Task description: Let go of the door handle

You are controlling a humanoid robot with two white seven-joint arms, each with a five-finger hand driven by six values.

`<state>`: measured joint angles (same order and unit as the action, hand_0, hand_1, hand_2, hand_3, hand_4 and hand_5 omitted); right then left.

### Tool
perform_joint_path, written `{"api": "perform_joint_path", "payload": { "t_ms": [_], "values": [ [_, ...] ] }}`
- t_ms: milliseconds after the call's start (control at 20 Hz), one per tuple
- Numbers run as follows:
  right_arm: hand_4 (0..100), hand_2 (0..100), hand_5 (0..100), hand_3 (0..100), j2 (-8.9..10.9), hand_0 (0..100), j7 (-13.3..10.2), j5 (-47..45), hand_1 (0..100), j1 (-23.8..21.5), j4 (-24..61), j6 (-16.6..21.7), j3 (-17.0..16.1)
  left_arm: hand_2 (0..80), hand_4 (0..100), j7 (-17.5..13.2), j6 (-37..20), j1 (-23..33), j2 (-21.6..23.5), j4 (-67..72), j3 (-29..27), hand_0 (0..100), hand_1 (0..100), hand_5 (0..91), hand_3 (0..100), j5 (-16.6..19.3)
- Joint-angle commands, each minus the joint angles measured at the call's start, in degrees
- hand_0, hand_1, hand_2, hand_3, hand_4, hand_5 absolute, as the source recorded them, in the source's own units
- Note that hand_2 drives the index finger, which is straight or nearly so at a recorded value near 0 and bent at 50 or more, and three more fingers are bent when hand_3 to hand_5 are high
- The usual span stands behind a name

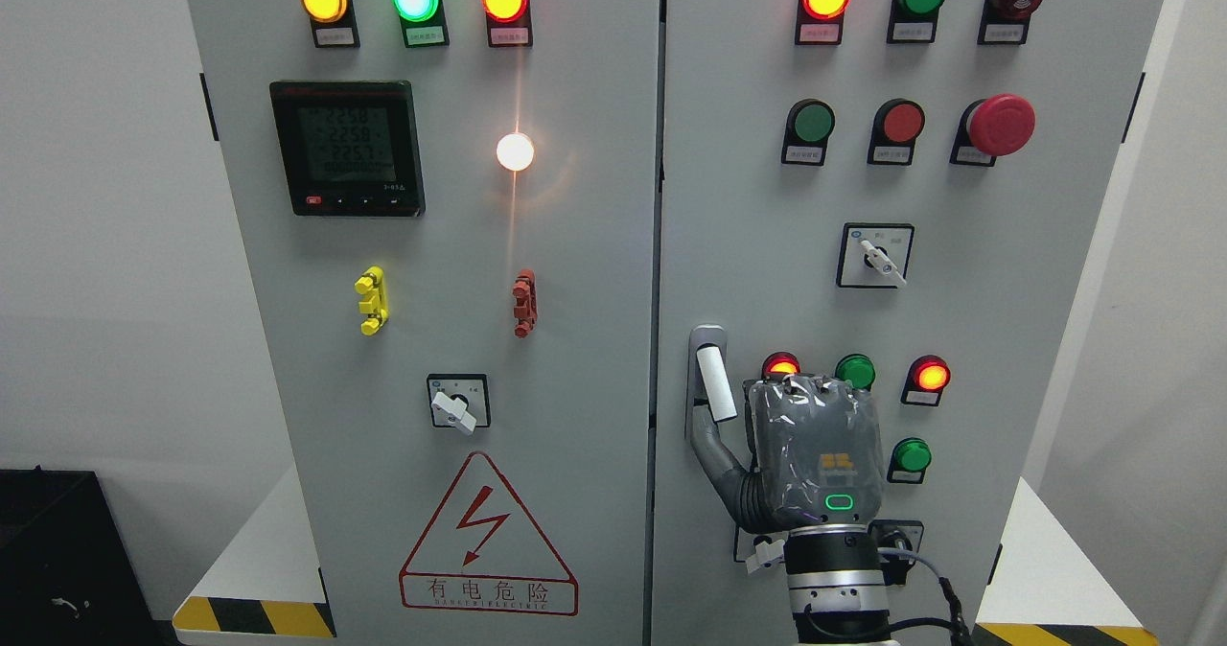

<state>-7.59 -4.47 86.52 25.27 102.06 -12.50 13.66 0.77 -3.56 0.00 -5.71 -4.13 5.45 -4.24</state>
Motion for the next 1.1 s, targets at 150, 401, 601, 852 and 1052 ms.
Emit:
{"api": "perform_joint_path", "payload": {
  "t_ms": [150,401,601,852,1052],
  "values": [
    [100,100,100,100,0.12,49,-0.01,0.05,45,0.04,0.07,-0.16,-0.12,0.0,0,0.02,-0.04,0.97,0.00,-0.01,0.00,12,56,0.0,0,-0.07],
    [100,100,100,100,0.21,49,-0.01,0.14,45,0.04,0.07,-0.16,-0.30,0.0,0,0.02,-0.04,0.97,0.00,-0.01,0.00,12,56,0.0,0,-0.07],
    [100,100,100,100,0.21,49,-0.10,0.14,45,0.04,0.16,-0.16,-0.30,0.0,0,0.02,-0.04,0.97,0.00,0.00,0.00,12,56,0.0,0,0.02],
    [100,100,100,100,0.21,49,-0.62,0.14,45,-0.05,0.24,-0.25,-0.65,0.0,0,0.02,-0.04,0.97,0.00,-0.01,0.00,12,56,0.0,0,-0.07],
    [100,100,100,100,0.21,50,-0.71,0.14,45,-0.05,0.51,-0.25,-0.74,0.0,0,0.02,-0.04,0.97,0.00,-0.01,0.00,12,56,0.0,0,-0.07]
  ]
}}
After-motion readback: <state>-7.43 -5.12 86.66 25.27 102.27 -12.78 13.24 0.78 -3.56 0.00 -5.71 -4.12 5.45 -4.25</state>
